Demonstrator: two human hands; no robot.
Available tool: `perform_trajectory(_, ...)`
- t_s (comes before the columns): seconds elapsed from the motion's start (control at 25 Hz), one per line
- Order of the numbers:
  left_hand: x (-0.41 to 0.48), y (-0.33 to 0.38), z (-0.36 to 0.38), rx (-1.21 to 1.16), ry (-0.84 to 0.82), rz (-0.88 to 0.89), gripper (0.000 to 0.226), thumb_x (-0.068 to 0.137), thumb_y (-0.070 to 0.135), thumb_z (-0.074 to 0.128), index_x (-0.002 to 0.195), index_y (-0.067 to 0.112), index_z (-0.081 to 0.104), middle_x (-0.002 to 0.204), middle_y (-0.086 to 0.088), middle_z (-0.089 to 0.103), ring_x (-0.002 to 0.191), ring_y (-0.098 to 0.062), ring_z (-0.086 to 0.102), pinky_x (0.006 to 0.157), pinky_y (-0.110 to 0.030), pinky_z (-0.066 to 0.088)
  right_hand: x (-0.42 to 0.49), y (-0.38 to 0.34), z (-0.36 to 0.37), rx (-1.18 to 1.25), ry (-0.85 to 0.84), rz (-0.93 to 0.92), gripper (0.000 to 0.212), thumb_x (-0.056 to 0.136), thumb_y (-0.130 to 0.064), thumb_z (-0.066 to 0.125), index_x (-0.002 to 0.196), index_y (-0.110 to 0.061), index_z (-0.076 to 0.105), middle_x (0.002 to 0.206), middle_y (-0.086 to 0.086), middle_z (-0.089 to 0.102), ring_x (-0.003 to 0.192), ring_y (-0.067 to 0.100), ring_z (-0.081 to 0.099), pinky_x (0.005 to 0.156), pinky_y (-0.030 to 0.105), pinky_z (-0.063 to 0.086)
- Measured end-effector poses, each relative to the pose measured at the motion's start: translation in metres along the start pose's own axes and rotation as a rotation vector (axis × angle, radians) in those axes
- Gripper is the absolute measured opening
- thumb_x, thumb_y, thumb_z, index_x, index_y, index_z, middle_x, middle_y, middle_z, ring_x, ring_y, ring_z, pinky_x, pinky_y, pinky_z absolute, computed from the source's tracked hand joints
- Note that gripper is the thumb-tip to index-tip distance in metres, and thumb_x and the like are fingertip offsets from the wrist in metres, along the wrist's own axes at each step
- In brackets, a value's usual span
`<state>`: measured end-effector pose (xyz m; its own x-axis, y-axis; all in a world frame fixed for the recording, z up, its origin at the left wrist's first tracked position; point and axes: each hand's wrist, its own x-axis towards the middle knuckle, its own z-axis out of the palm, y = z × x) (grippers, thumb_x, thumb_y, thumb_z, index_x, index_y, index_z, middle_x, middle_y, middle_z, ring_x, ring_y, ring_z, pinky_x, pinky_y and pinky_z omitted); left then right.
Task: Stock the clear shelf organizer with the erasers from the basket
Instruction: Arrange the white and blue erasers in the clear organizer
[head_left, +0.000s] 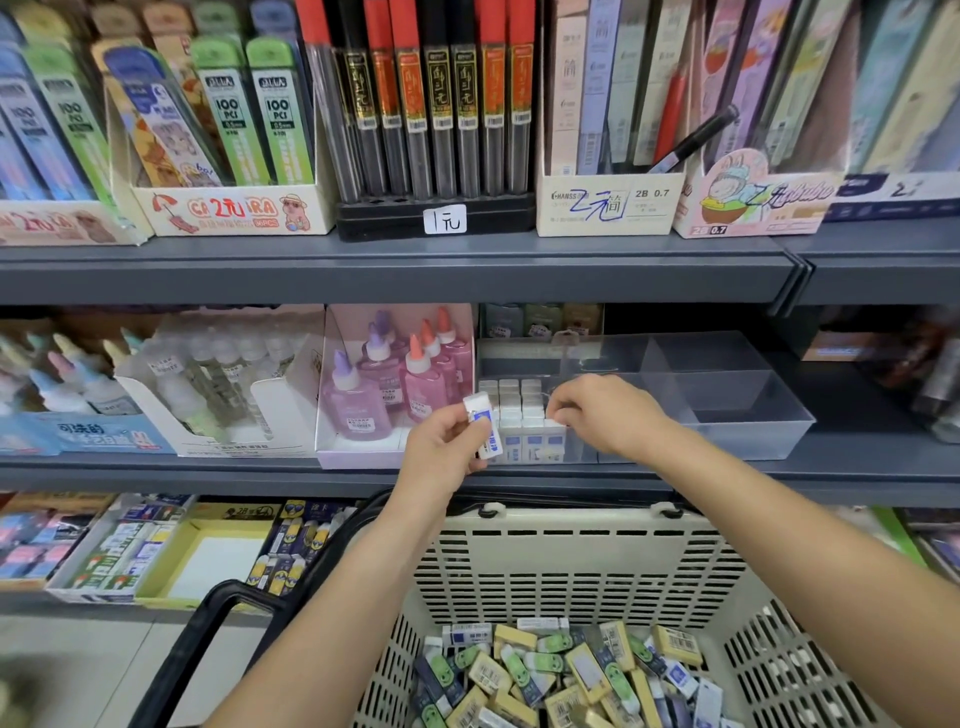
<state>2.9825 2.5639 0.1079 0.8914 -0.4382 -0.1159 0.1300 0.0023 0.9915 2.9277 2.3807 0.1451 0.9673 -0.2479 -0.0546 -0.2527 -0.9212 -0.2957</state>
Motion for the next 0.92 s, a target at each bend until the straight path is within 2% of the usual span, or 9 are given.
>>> perform_trajectory(0.16,0.0,-0.001,0.006,0.001,-0.019,-0.027,0.026,0.086,0.01,0.063,0.112,0.009,0.058,0.098,-0.007,0.065,0.071,-0.015,0.059,0.067,-0.026,0.052,0.004,0.0,-0.002,-0.02,-0.056,-0.025,0.024,0.094,-0.023,0.043,0.099,-0.026,0.067,0.111,-0.007,0.065,0.1,0.02,0.057,0.079,0.036,0.049)
perform_trajectory(0.28,-0.001,0.001,0.012,0.013,-0.038,-0.014,0.018,0.086,0.005,0.062,0.098,0.018,0.059,0.09,-0.001,0.064,0.064,-0.007,0.06,0.064,-0.021,0.054,0.001,-0.001,-0.005,-0.022,0.057,-0.001,0.023,0.094,-0.027,0.045,0.1,-0.027,0.067,0.107,-0.007,0.067,0.097,0.02,0.059,0.077,0.034,0.049)
perform_trajectory(0.36,-0.001,0.002,0.015,0.007,-0.047,0.004,0.02,0.086,0.003,0.061,0.09,0.022,0.058,0.087,0.001,0.064,0.064,-0.004,0.06,0.062,-0.019,0.054,-0.004,-0.003,-0.009,0.098,0.161,-0.014,0.022,0.095,-0.031,0.047,0.093,-0.028,0.068,0.094,-0.008,0.069,0.09,0.016,0.061,0.077,0.033,0.05)
perform_trajectory(0.44,-0.001,0.004,0.02,0.018,-0.066,0.015,0.021,0.086,0.002,0.061,0.087,0.023,0.059,0.083,0.002,0.063,0.064,-0.002,0.06,0.062,-0.019,0.054,-0.011,-0.009,-0.014,0.314,0.143,-0.072,0.021,0.092,-0.034,0.051,0.079,-0.029,0.066,0.078,-0.01,0.068,0.077,0.009,0.062,0.074,0.03,0.049)
perform_trajectory(0.56,-0.003,0.008,0.03,0.047,-0.117,0.038,0.021,0.086,0.002,0.061,0.086,0.022,0.061,0.081,0.002,0.063,0.065,-0.001,0.06,0.06,-0.018,0.053,-0.017,-0.012,-0.019,0.404,0.043,-0.147,0.011,0.089,-0.03,0.058,0.085,-0.026,0.068,0.077,-0.012,0.066,0.071,0.002,0.06,0.072,0.027,0.05)
perform_trajectory(0.64,-0.001,0.012,0.028,0.084,-0.079,0.093,0.02,0.087,0.004,0.061,0.087,0.024,0.062,0.085,0.003,0.064,0.071,-0.006,0.059,0.059,-0.017,0.051,-0.014,-0.004,-0.025,0.445,0.09,-0.096,0.008,0.087,-0.031,0.06,0.083,-0.027,0.066,0.072,-0.015,0.064,0.062,-0.002,0.057,0.065,0.022,0.047)
perform_trajectory(0.76,0.007,0.012,0.012,0.237,0.087,0.175,0.018,0.086,0.006,0.061,0.093,0.022,0.06,0.09,0.005,0.062,0.079,-0.009,0.055,0.072,-0.023,0.05,-0.005,0.014,-0.035,0.387,0.203,0.025,0.006,0.085,-0.033,0.063,0.085,-0.027,0.062,0.077,-0.01,0.065,0.071,0.009,0.06,0.064,0.021,0.043)
perform_trajectory(0.84,0.01,0.006,0.005,0.326,0.146,0.167,0.021,0.085,0.006,0.062,0.101,0.018,0.056,0.095,0.004,0.058,0.082,-0.011,0.053,0.08,-0.027,0.048,0.001,0.02,-0.034,0.283,0.2,0.04,0.005,0.085,-0.031,0.063,0.088,-0.027,0.062,0.082,-0.008,0.065,0.078,0.013,0.061,0.068,0.02,0.043)
perform_trajectory(0.92,0.01,0.0,0.005,0.366,0.129,0.104,0.028,0.084,0.009,0.064,0.108,0.016,0.051,0.099,0.004,0.054,0.083,-0.013,0.053,0.082,-0.031,0.048,0.006,0.021,-0.027,0.194,0.147,0.024,0.009,0.087,-0.032,0.06,0.093,-0.027,0.063,0.085,-0.01,0.061,0.081,0.011,0.058,0.072,0.018,0.04)
